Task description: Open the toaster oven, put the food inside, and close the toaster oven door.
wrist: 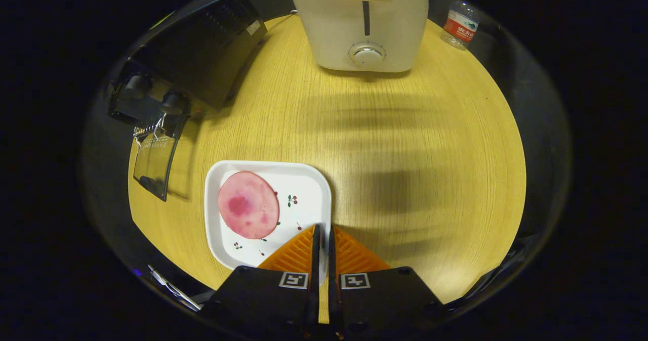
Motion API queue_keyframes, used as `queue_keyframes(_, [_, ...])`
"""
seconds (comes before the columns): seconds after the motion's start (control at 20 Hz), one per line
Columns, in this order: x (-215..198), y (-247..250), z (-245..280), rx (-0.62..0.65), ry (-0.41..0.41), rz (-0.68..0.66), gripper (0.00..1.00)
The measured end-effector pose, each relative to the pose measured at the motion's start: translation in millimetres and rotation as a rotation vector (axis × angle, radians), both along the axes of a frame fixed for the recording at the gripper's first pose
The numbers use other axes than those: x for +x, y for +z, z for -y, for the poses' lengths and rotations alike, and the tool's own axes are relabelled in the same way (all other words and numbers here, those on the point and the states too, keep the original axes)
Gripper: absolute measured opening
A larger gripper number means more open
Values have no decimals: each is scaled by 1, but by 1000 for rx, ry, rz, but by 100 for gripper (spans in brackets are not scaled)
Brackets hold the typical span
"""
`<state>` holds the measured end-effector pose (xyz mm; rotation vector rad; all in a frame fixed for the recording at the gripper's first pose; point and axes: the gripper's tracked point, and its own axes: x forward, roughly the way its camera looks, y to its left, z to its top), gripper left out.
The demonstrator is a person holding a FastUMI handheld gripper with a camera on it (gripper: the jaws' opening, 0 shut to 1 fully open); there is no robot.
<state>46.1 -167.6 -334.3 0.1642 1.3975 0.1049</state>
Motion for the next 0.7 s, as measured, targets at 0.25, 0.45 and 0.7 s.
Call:
queue_keyframes(0.25, [-1,-6,-1,77,1,-16,2])
queue_keyframes(0.45, [-3,-7,-1,133,-8,-28,2])
queue_keyframes(0.7, [-5,-10,-4,151,27,-22,2])
